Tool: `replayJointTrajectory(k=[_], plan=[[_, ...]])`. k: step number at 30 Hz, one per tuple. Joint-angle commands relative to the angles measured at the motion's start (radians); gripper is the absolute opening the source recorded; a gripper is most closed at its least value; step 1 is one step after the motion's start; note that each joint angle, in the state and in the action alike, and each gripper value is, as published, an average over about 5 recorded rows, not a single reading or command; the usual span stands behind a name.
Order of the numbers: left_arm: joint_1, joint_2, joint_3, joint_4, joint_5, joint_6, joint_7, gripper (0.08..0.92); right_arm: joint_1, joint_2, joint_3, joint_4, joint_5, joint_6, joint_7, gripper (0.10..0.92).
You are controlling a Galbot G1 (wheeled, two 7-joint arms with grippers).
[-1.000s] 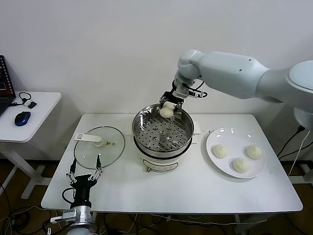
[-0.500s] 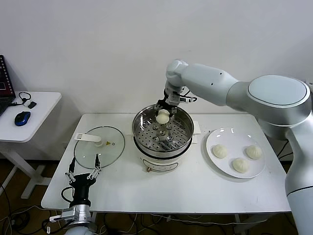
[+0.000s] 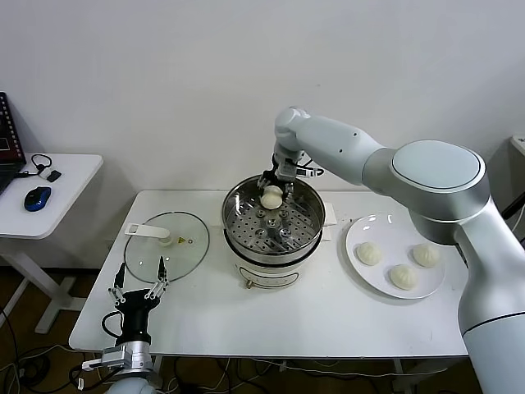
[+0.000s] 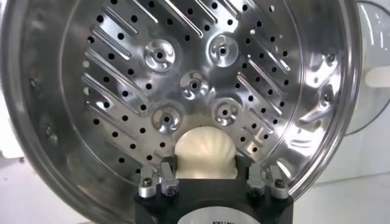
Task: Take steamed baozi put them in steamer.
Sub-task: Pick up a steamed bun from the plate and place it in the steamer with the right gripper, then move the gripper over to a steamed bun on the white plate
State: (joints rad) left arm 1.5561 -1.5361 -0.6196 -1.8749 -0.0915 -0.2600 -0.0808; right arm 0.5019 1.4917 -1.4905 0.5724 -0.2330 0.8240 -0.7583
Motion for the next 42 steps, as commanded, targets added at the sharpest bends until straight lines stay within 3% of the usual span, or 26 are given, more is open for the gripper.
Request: replayJointTrajectory(k=[1, 5, 10, 16, 23, 30, 36, 42], plan=[[0.0, 0.002, 0.001, 0.001, -0.001, -0.001, 0.0, 0.823, -0.018, 0.017, 0.011, -0.045, -0.009, 0.033, 0.002, 0.64], [0.0, 0.002, 0.001, -0.001, -0.003, -0.002, -0.001, 0.823, -0.021, 0.016, 0.016, -0.047, -0.008, 0.027, 0.017, 0.684], [0.002, 0.004, 0.0, -0.006, -0.005, -0.001, -0.002, 0.823, -0.017, 0.014, 0.027, -0.039, -0.005, 0.027, 0.029, 0.799], [0.009, 0.005, 0.0, -0.024, -0.005, 0.005, -0.001, 0.823, 0.048, -0.015, 0.006, 0.042, 0.05, 0.039, -0.012, 0.822], [0.034, 0.006, -0.002, -0.058, -0.005, 0.009, 0.0, 0.823, 0.226, -0.076, -0.146, 0.214, 0.306, 0.049, -0.164, 0.823], [0.052, 0.012, -0.011, -0.09, -0.012, 0.015, 0.0, 0.823, 0.353, -0.111, -0.288, 0.286, 0.598, 0.026, -0.289, 0.823], [0.056, 0.014, -0.012, -0.095, -0.016, 0.014, 0.0, 0.823, 0.493, -0.199, -0.474, 0.445, 0.871, -0.3, -0.233, 0.823], [0.05, 0.008, 0.005, -0.083, -0.01, 0.009, 0.0, 0.823, 0.539, -0.343, -0.541, 0.548, 0.983, -0.653, -0.178, 0.823]])
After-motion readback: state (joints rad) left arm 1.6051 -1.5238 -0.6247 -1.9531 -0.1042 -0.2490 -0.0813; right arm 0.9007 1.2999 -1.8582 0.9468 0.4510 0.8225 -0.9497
